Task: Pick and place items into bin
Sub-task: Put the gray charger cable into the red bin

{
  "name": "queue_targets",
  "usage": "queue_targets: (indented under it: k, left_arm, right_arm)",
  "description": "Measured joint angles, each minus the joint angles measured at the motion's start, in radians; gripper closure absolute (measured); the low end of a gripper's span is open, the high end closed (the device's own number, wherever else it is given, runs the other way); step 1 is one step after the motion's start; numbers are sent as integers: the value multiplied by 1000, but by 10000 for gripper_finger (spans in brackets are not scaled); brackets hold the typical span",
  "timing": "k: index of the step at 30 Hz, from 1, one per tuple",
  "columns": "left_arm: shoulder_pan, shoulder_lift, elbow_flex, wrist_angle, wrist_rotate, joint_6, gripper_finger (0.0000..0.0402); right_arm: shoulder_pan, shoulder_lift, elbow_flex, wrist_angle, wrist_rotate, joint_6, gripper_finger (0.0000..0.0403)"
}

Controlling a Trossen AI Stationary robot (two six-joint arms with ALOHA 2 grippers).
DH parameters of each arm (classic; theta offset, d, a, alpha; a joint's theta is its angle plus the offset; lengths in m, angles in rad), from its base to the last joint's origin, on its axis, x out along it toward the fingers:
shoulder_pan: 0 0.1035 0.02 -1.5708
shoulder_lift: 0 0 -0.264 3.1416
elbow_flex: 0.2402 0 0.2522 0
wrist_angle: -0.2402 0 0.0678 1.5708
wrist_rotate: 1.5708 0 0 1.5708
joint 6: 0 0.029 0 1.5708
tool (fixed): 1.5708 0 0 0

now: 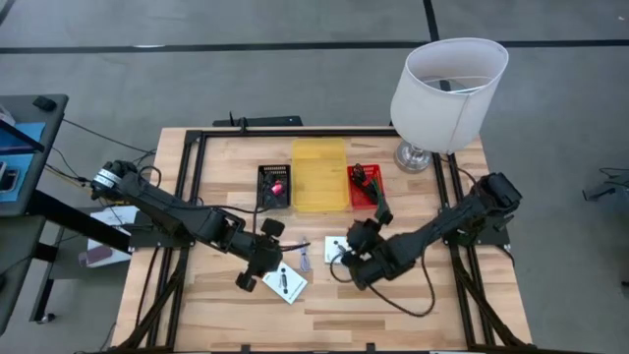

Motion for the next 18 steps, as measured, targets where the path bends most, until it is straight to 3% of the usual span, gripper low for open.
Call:
queue_targets:
  k: [8, 18]
  left_arm:
    - [7, 0, -181, 141, 15, 41, 253]
    - [16, 1, -234, 233, -52, 316, 253]
  right_arm:
    - [119, 0, 0, 24, 18, 26, 283]
    - [201, 0, 0, -65, 64, 44, 283]
